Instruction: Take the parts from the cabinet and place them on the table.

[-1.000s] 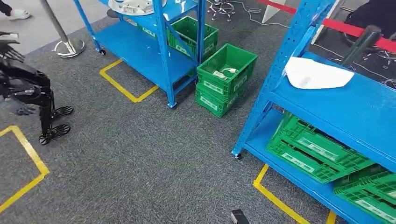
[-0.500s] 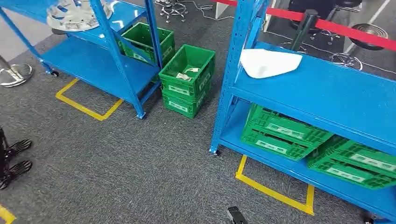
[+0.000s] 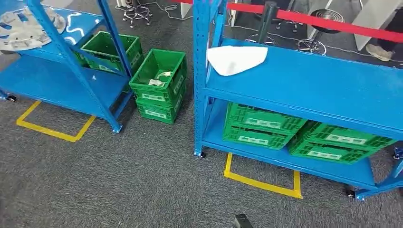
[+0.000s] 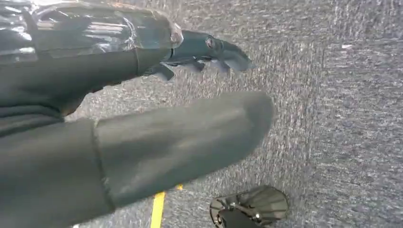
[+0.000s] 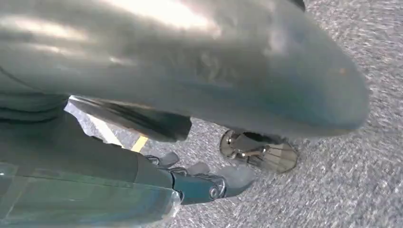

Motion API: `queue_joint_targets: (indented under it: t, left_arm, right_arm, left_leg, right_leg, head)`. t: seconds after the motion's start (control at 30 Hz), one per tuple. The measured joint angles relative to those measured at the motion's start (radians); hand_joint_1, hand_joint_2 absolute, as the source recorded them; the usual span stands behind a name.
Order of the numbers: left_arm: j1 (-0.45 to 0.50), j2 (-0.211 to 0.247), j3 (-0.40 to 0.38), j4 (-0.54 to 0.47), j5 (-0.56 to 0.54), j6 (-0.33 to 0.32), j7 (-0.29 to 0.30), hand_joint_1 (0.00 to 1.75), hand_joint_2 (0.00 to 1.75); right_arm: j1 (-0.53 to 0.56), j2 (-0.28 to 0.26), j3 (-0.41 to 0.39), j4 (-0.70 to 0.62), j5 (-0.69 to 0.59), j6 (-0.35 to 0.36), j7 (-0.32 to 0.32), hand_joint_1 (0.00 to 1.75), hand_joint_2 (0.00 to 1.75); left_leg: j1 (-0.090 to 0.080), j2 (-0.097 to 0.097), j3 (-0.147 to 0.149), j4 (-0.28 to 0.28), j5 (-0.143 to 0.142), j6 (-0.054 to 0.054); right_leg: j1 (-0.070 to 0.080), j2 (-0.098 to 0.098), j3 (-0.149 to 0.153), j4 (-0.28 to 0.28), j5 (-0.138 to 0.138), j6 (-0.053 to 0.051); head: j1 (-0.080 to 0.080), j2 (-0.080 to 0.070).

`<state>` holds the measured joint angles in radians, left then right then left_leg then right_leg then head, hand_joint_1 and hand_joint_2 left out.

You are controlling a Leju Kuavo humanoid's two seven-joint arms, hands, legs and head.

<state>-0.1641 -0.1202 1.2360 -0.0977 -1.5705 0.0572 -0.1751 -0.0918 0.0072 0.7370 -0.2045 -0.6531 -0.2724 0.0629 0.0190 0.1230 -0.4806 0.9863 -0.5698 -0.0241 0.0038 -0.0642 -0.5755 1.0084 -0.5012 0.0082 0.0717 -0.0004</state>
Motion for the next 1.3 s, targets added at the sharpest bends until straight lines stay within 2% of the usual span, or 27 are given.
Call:
queue_joint_targets:
  t: [0.03, 0.07, 0.1, 0.17, 0.23, 0.27, 0.33, 0.37, 0.4, 0.43, 0.47, 0.53, 0.57, 0.63, 0.7, 0.77, 0.83, 0.87, 0.9, 0.93, 0.97, 1.07, 1.13, 1.17, 1.23, 1.27, 1.3]
  left_arm:
    - [-0.003, 0.000, 0.000, 0.000, 0.000, 0.000, 0.000, 0.00, 0.00]
    - [-0.005, -0.001, 0.000, 0.000, 0.000, 0.000, 0.000, 0.00, 0.00]
    - [-0.005, -0.001, 0.000, 0.000, 0.000, 0.000, -0.001, 0.00, 0.00]
    - [-0.002, -0.001, 0.000, 0.001, 0.000, -0.003, -0.001, 0.00, 0.00]
    - [0.002, 0.000, 0.000, 0.001, 0.000, -0.003, -0.001, 0.00, 0.00]
    - [0.002, 0.001, 0.000, 0.001, 0.000, -0.003, -0.001, 0.00, 0.00]
    - [0.002, 0.001, -0.001, 0.001, 0.000, -0.004, -0.001, 0.00, 0.00]
    - [0.001, 0.002, -0.001, 0.001, 0.000, -0.006, -0.001, 0.00, 0.00]
    - [0.002, 0.003, -0.002, 0.001, 0.000, -0.006, -0.001, 0.00, 0.00]
    - [0.002, 0.006, -0.002, 0.001, 0.000, -0.008, -0.001, 0.00, 0.00]
    - [0.001, 0.006, -0.002, 0.001, 0.000, -0.010, 0.000, 0.00, 0.00]
    - [0.002, 0.006, -0.002, 0.001, 0.000, -0.010, 0.000, 0.00, 0.00]
    - [0.002, 0.005, -0.002, 0.001, 0.000, -0.011, 0.000, 0.00, 0.00]
    - [0.001, 0.005, -0.002, 0.000, 0.000, -0.011, 0.000, 0.00, 0.00]
    - [0.003, 0.006, -0.003, 0.000, 0.000, -0.012, 0.000, 0.00, 0.00]
    - [0.002, 0.006, -0.003, 0.000, 0.000, -0.012, 0.000, 0.00, 0.00]
    - [0.002, 0.004, -0.004, 0.000, 0.000, -0.014, 0.000, 0.00, 0.00]
    - [0.000, 0.001, -0.005, 0.000, 0.000, -0.014, 0.000, 0.00, 0.00]
    - [-0.001, 0.000, -0.005, 0.000, 0.000, -0.014, 0.000, 0.00, 0.00]
    - [-0.001, 0.000, -0.005, 0.000, 0.000, -0.014, 0.000, 0.00, 0.00]
    - [-0.002, -0.001, -0.005, 0.000, 0.000, -0.015, 0.000, 0.00, 0.00]
    - [-0.004, -0.001, -0.005, 0.000, 0.000, -0.015, 0.000, 0.00, 0.00]
    - [-0.005, 0.000, -0.004, 0.000, 0.000, -0.015, -0.002, 0.00, 0.00]
    - [-0.003, 0.000, -0.005, 0.000, 0.002, -0.015, -0.003, 0.00, 0.00]
    - [0.003, 0.000, -0.005, 0.000, 0.003, -0.015, 0.002, 0.00, 0.00]
    - [0.005, 0.000, -0.004, 0.000, 0.003, -0.015, 0.005, 0.00, 0.00]
    - [0.007, 0.000, -0.004, 0.000, 0.003, -0.015, 0.010, 0.00, 0.00]
  right_arm:
    - [0.001, 0.000, 0.000, 0.001, 0.000, 0.000, 0.000, 0.00, 0.00]
    - [0.004, 0.000, 0.000, 0.000, 0.000, 0.001, 0.000, 0.00, 0.00]
    - [0.001, -0.001, 0.000, 0.000, 0.000, 0.002, 0.000, 0.00, 0.00]
    - [-0.009, 0.002, 0.000, -0.001, 0.000, 0.009, 0.000, 0.00, 0.00]
    - [-0.010, 0.002, 0.000, 0.000, 0.000, 0.014, 0.000, 0.00, 0.00]
    - [-0.007, 0.002, 0.000, 0.000, 0.000, 0.014, 0.001, 0.00, 0.00]
    - [-0.005, 0.002, 0.000, 0.000, 0.000, 0.015, 0.003, 0.00, 0.00]
    - [-0.005, 0.002, 0.000, 0.000, 0.000, 0.016, 0.003, 0.00, 0.00]
    - [-0.005, 0.003, 0.000, -0.001, 0.000, 0.017, 0.003, 0.00, 0.00]
    - [-0.010, 0.003, 0.000, 0.000, 0.000, 0.017, 0.003, 0.00, 0.00]
    - [-0.011, 0.003, 0.000, -0.001, 0.000, 0.018, 0.003, 0.00, 0.00]
    - [-0.009, 0.005, 0.000, -0.001, 0.000, 0.018, 0.003, 0.00, 0.00]
    - [-0.008, 0.004, 0.000, 0.000, 0.000, 0.018, 0.003, 0.00, 0.00]
    - [-0.007, 0.003, 0.001, -0.001, 0.000, 0.018, 0.003, 0.00, 0.00]
    - [-0.014, 0.003, 0.001, -0.001, 0.000, 0.018, 0.003, 0.00, 0.00]
    - [-0.010, 0.003, 0.002, -0.001, 0.000, 0.020, 0.004, 0.00, 0.00]
    - [-0.003, 0.002, 0.003, -0.001, -0.001, 0.021, 0.007, 0.00, 0.00]
    - [-0.001, 0.001, 0.003, 0.000, -0.002, 0.021, 0.008, 0.00, 0.00]
    - [-0.001, 0.001, 0.003, 0.000, -0.002, 0.021, 0.008, 0.00, 0.00]
    - [-0.003, 0.001, 0.003, 0.000, -0.002, 0.021, 0.009, 0.00, 0.00]
    - [-0.007, 0.001, 0.003, 0.000, -0.002, 0.022, 0.010, 0.00, 0.00]
    - [-0.003, 0.000, 0.004, 0.000, 0.000, 0.021, 0.010, 0.00, 0.00]
    - [0.000, -0.001, 0.005, 0.000, 0.004, 0.020, -0.005, 0.00, 0.00]
    - [-0.004, 0.000, 0.005, 0.000, 0.005, 0.021, -0.010, 0.00, 0.00]
    - [-0.010, 0.002, 0.006, -0.001, 0.005, 0.026, -0.011, 0.00, 0.00]
    - [-0.010, 0.002, 0.006, -0.001, 0.005, 0.027, -0.011, 0.00, 0.00]
    - [-0.009, 0.002, 0.006, 0.000, 0.004, 0.027, -0.011, 0.00, 0.00]
  left_leg:
    - [0.000, 0.011, 0.009, -0.004, -0.003, -0.006]
    - [0.006, -0.037, 0.008, 0.004, -0.018, -0.013]
    - [0.007, -0.111, -0.008, 0.044, -0.040, -0.012]
    - [0.005, -0.133, -0.094, 0.206, -0.112, -0.011]
    - [0.005, -0.130, -0.178, 0.334, -0.138, -0.010]
    - [0.005, -0.128, -0.189, 0.331, -0.112, -0.008]
    - [0.005, -0.135, -0.154, 0.208, -0.004, 0.000]
    - [0.005, -0.164, -0.121, 0.117, 0.054, 0.006]
    - [0.009, -0.237, -0.103, 0.068, 0.064, 0.016]
    - [0.011, -0.245, -0.091, 0.044, 0.061, 0.017]
    - [0.005, -0.230, -0.088, 0.041, 0.052, 0.015]
    - [-0.001, -0.205, -0.082, 0.033, 0.050, 0.024]
    - [0.011, -0.186, -0.071, 0.014, 0.056, 0.031]
    - [0.008, -0.150, -0.052, -0.001, 0.055, 0.037]
    - [0.004, -0.107, -0.045, -0.002, 0.047, 0.041]
    - [0.006, -0.073, -0.038, -0.002, 0.037, 0.039]
    - [0.008, -0.051, -0.025, -0.002, 0.027, 0.033]
    - [0.009, -0.043, -0.015, -0.002, 0.021, 0.028]
    - [0.008, -0.034, -0.008, -0.002, 0.015, 0.023]
    - [0.003, -0.028, -0.009, -0.002, 0.010, 0.016]
    - [-0.001, -0.018, -0.006, 0.002, 0.005, 0.009]
    - [0.000, 0.007, 0.010, -0.007, -0.002, -0.008]
    - [0.008, -0.109, -0.007, 0.044, -0.045, -0.010]
    - [0.008, -0.129, -0.048, 0.124, -0.083, -0.010]
    - [0.005, -0.133, -0.147, 0.295, -0.145, -0.010]
    - [0.005, -0.131, -0.177, 0.332, -0.143, -0.009]
    - [0.004, -0.126, -0.186, 0.324, -0.116, -0.005]
  right_leg:
    - [-0.002, 0.010, 0.003, -0.007, 0.001, -0.006]
    - [-0.011, 0.018, 0.013, -0.014, 0.005, -0.014]
    - [-0.012, 0.025, 0.014, -0.017, 0.004, -0.018]
    - [-0.009, 0.051, 0.016, -0.016, 0.002, -0.030]
    - [-0.003, 0.083, 0.022, -0.016, -0.002, -0.035]
    - [-0.002, 0.097, 0.028, -0.016, -0.005, -0.035]
    - [0.000, 0.127, 0.042, -0.015, -0.012, -0.032]
    - [0.000, 0.141, 0.048, -0.013, -0.018, -0.030]
    - [-0.006, 0.151, 0.044, -0.012, -0.022, -0.026]
    - [-0.003, 0.167, 0.043, -0.005, -0.027, -0.017]
    - [-0.010, 0.179, 0.037, -0.007, -0.024, -0.010]
    - [-0.018, 0.207, 0.033, -0.016, -0.020, 0.004]
    - [-0.013, 0.224, 0.036, -0.015, -0.024, 0.009]
    - [-0.007, 0.118, 0.006, 0.051, -0.065, 0.021]
    - [-0.014, 0.079, -0.082, 0.210, -0.135, 0.033]
    - [-0.018, 0.067, -0.125, 0.278, -0.136, 0.041]
    - [-0.023, 0.060, -0.081, 0.180, -0.055, 0.042]
    - [-0.023, 0.046, -0.037, 0.089, -0.004, 0.039]
    - [-0.021, 0.011, 0.000, 0.010, 0.027, 0.033]
    - [-0.007, -0.019, 0.010, -0.003, 0.009, 0.027]
    - [-0.007, -0.018, 0.009, -0.010, 0.005, 0.015]
    - [-0.007, 0.008, 0.010, -0.012, 0.004, -0.003]
    - [-0.013, 0.015, 0.019, -0.022, 0.004, -0.013]
    - [-0.012, 0.022, 0.021, -0.022, 0.002, -0.020]
    - [-0.005, 0.041, 0.026, -0.021, -0.004, -0.029]
    - [-0.002, 0.048, 0.031, -0.021, -0.007, -0.032]
    - [0.001, 0.055, 0.037, -0.021, -0.011, -0.032]
  head:
    - [0.003, 0.000]
    - [0.004, 0.000]
    - [-0.007, 0.000]
    - [-0.023, 0.000]
    - [-0.034, 0.000]
    - [-0.036, 0.000]
    - [-0.037, 0.000]
    - [-0.039, 0.000]
    - [-0.040, 0.000]
    - [-0.039, 0.000]
    - [-0.041, 0.000]
    - [-0.042, 0.000]
    - [-0.041, 0.000]
    - [-0.020, 0.000]
    - [-0.009, 0.000]
    - [-0.009, 0.000]
    - [-0.002, 0.000]
    - [0.001, 0.000]
    - [0.010, 0.000]
    - [0.012, 0.000]
    - [0.013, 0.000]
    - [-0.001, 0.000]
    - [-0.009, 0.000]
    - [-0.015, 0.000]
    - [-0.034, 0.000]
    - [-0.037, 0.000]
    - [-0.040, 0.000]
